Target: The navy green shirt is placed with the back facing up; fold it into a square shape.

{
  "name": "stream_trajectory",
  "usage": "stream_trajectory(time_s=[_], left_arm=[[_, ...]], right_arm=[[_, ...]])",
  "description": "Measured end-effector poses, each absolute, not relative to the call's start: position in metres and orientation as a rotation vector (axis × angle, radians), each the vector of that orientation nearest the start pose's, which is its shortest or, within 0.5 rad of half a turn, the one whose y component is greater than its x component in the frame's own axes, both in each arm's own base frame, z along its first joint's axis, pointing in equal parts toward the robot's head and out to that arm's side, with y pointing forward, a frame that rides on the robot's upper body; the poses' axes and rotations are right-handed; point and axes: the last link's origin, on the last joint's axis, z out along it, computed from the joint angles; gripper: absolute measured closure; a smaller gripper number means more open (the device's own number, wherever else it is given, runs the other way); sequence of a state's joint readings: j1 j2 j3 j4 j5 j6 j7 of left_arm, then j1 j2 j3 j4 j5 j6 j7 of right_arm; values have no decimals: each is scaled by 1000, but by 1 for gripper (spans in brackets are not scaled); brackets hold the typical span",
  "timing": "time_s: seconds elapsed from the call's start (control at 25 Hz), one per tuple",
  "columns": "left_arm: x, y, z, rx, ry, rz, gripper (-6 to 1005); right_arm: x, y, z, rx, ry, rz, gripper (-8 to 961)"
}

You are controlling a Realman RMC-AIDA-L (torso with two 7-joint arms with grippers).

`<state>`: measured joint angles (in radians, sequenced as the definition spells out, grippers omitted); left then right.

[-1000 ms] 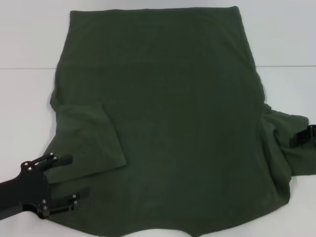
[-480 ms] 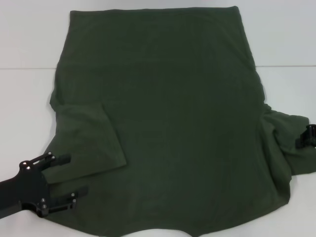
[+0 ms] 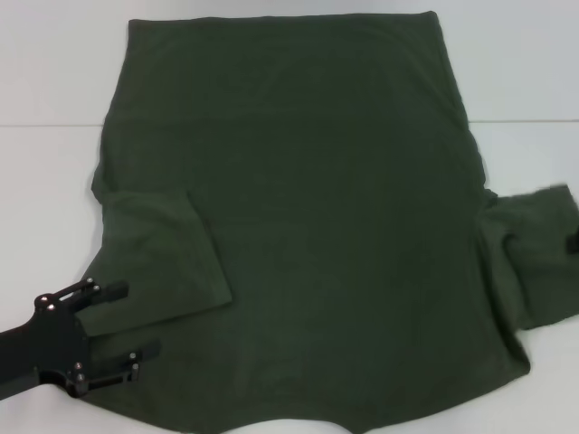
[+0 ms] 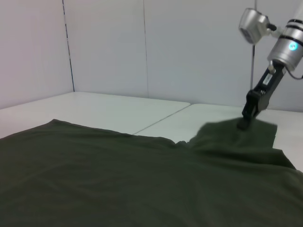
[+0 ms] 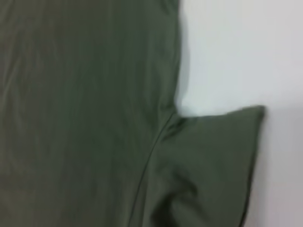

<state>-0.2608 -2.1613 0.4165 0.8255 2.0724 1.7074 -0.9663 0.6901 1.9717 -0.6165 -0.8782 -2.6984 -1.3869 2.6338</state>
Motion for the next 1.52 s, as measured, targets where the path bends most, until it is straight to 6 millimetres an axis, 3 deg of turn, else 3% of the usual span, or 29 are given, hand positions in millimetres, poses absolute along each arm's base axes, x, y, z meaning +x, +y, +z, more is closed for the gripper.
stream_trajectory(time_s=[0.28, 0.6, 0.72, 1.16, 1.52], left_arm=[[-329, 245, 26, -2506, -357, -615, 148], [-329, 245, 25, -2506, -364, -621, 149], [-329, 245, 25, -2506, -364, -621, 149], [-329, 245, 24, -2510, -364, -621, 148], [-329, 245, 24, -2509, -364, -622, 148]], right_arm=[[295, 392, 115, -1922, 1693, 113, 902], [260, 410, 119, -2003, 1605, 145, 901], [245, 417, 109, -2054, 1581, 138, 901], [184, 437, 39, -2290, 1446, -1, 899], [165, 445, 16, -2315, 1359, -54, 897]])
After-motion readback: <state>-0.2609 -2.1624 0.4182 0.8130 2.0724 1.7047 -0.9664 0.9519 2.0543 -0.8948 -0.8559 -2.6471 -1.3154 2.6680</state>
